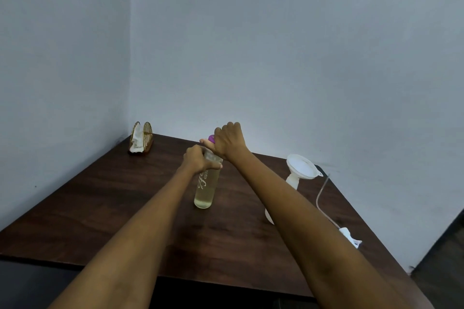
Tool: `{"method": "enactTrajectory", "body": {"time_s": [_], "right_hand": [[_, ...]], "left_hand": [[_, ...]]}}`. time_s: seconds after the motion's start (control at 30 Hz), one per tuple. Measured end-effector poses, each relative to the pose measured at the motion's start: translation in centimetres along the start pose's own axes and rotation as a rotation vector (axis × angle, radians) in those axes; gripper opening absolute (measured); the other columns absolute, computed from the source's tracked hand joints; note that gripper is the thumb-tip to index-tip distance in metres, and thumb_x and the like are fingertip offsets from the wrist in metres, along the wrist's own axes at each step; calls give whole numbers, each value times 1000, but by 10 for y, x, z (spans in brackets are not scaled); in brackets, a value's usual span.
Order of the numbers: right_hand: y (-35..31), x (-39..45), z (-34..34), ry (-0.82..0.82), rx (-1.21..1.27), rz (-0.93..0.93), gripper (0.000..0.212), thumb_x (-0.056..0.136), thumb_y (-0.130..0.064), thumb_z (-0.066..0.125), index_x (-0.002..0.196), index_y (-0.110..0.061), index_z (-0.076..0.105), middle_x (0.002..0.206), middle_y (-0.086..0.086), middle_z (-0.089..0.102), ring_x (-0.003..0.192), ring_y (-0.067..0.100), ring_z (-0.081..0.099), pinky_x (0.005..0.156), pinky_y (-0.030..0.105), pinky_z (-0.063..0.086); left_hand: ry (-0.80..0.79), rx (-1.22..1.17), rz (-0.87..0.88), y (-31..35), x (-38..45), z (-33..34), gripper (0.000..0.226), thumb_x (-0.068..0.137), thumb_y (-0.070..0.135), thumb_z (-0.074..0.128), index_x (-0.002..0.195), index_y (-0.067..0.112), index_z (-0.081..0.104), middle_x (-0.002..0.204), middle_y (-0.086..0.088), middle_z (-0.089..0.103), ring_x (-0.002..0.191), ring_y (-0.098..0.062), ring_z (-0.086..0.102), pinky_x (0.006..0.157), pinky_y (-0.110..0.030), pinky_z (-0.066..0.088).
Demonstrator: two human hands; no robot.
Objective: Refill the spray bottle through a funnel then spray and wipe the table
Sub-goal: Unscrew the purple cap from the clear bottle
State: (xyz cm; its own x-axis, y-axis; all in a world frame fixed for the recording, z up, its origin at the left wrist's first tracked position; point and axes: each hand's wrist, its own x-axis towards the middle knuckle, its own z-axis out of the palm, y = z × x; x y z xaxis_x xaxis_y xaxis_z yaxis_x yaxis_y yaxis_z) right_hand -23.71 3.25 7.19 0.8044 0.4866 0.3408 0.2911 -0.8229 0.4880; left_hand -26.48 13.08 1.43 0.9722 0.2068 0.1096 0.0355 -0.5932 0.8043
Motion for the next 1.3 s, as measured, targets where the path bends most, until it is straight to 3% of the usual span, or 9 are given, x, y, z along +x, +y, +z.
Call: {"method": "enactTrajectory", "body": {"time_s": [0.13, 0.27, 0.37, 0.47, 0.6, 0.7, 0.9, 1.07, 1.3], "right_hand": [[1, -4, -15, -196, 15, 73, 60, 95, -60, 22, 75, -11, 50, 67, 0, 49, 74, 18, 49, 76, 31, 29], [15, 1, -39, -378, 248, 7, 40, 95, -41, 44, 121, -13, 57, 121, 7, 59, 108, 24, 54, 92, 33, 37], [20, 7, -60, -551, 522, -71, 43, 92, -11, 48, 135, -12, 46, 140, 11, 46, 104, 21, 49, 72, 22, 44], [14, 4, -64, -443, 458, -19, 45, 92, -32, 55, 130, -9, 49, 132, 8, 53, 115, 26, 53, 86, 30, 44], [5, 2, -56, -385, 373, 29, 38, 90, -41, 56, 103, -5, 60, 97, 5, 60, 96, 25, 56, 74, 29, 44], [7, 7, -68, -492, 502, -23, 31, 90, -11, 50, 120, -7, 59, 123, 10, 59, 105, 26, 57, 70, 29, 47], [-1, 6, -62, -490, 304, 60, 43, 92, -40, 49, 119, -9, 58, 101, 6, 59, 96, 25, 59, 85, 33, 45], [-1, 14, -74, -600, 408, -39, 46, 89, -13, 49, 134, -8, 47, 138, 11, 51, 122, 29, 53, 71, 29, 42], [-2, 9, -57, -437, 234, 56, 43, 91, -49, 51, 103, -9, 62, 95, 4, 60, 91, 23, 59, 81, 32, 45]], "left_hand": [[-17, 33, -18, 8, -1, 5, 63, 70, 33, 81, 125, 8, 60, 125, -10, 63, 119, -25, 58, 96, -32, 47], [-5, 29, -18, 10, -2, 4, 65, 69, 34, 82, 126, 12, 61, 125, -8, 63, 119, -23, 58, 95, -28, 45], [-11, 4, -17, 8, -2, 2, 57, 69, 31, 82, 119, 10, 65, 119, -8, 66, 111, -23, 62, 83, -24, 44], [-5, 24, 1, 4, -2, 0, 54, 70, 33, 82, 116, 10, 67, 117, -9, 67, 111, -24, 62, 85, -25, 43], [8, 6, -6, 0, -4, -1, 55, 68, 32, 83, 116, 11, 67, 118, -8, 67, 113, -23, 61, 88, -25, 44], [6, -3, 14, -1, -5, 0, 48, 69, 29, 83, 111, 10, 69, 113, -8, 69, 108, -22, 63, 81, -22, 41], [11, -18, 31, -1, -9, 0, 49, 68, 28, 84, 111, 10, 69, 112, -7, 69, 109, -22, 63, 83, -22, 43], [18, -43, 41, -3, -12, -1, 44, 67, 27, 84, 106, 9, 71, 107, -8, 70, 106, -22, 64, 78, -21, 41], [20, -32, 55, -2, -13, -1, 51, 69, 26, 83, 114, 7, 68, 113, -9, 68, 111, -24, 62, 85, -24, 44]]}}
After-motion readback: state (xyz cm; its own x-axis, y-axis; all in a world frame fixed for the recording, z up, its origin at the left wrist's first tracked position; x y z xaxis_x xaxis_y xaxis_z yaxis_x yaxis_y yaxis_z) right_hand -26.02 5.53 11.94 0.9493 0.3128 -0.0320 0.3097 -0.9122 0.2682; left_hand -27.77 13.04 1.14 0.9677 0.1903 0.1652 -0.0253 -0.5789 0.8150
